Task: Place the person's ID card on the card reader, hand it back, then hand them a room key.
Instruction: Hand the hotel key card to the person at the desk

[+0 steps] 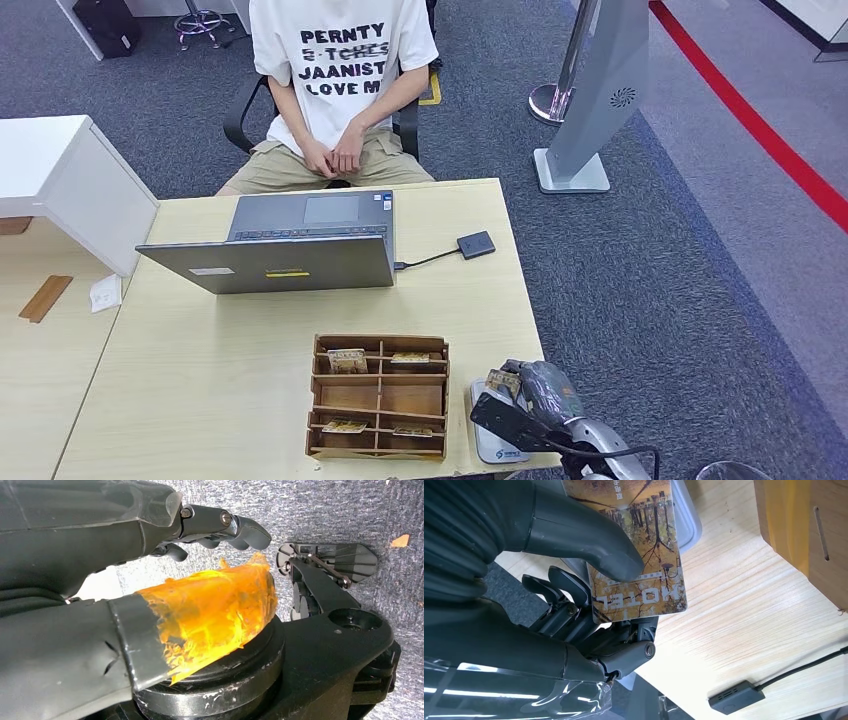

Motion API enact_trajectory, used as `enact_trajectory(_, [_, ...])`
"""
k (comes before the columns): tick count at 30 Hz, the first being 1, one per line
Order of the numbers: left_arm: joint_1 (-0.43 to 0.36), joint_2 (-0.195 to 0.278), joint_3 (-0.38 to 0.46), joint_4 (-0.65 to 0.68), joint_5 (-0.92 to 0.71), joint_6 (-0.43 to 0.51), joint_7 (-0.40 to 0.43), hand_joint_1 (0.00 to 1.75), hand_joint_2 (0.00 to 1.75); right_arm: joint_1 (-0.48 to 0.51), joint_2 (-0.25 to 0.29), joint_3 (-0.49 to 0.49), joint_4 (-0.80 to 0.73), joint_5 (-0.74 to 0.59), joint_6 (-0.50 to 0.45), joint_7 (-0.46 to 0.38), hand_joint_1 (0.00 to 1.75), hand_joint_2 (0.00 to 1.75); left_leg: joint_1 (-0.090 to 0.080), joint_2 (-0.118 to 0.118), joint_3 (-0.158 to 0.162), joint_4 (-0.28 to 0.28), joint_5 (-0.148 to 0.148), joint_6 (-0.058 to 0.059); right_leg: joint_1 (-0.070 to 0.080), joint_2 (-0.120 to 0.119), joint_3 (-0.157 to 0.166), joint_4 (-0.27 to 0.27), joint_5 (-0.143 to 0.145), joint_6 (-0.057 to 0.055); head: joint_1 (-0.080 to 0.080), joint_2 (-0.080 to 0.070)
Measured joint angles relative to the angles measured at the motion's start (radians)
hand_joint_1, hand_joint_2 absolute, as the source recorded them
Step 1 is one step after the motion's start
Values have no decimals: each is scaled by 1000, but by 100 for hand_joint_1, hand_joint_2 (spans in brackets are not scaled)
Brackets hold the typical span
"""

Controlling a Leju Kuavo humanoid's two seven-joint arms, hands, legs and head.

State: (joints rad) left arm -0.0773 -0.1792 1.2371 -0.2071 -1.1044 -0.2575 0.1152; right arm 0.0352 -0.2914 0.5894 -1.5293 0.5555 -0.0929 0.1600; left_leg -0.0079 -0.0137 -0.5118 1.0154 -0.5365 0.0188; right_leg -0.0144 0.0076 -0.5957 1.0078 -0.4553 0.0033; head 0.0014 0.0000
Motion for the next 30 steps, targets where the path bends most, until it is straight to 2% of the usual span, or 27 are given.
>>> enact_trajectory(30, [0,8,0,0,0,2,9,0,0,-15,0,1,16,8,18,-14,175,175,0,0,2,0,0,0,0,0,2,0,0,0,0,0])
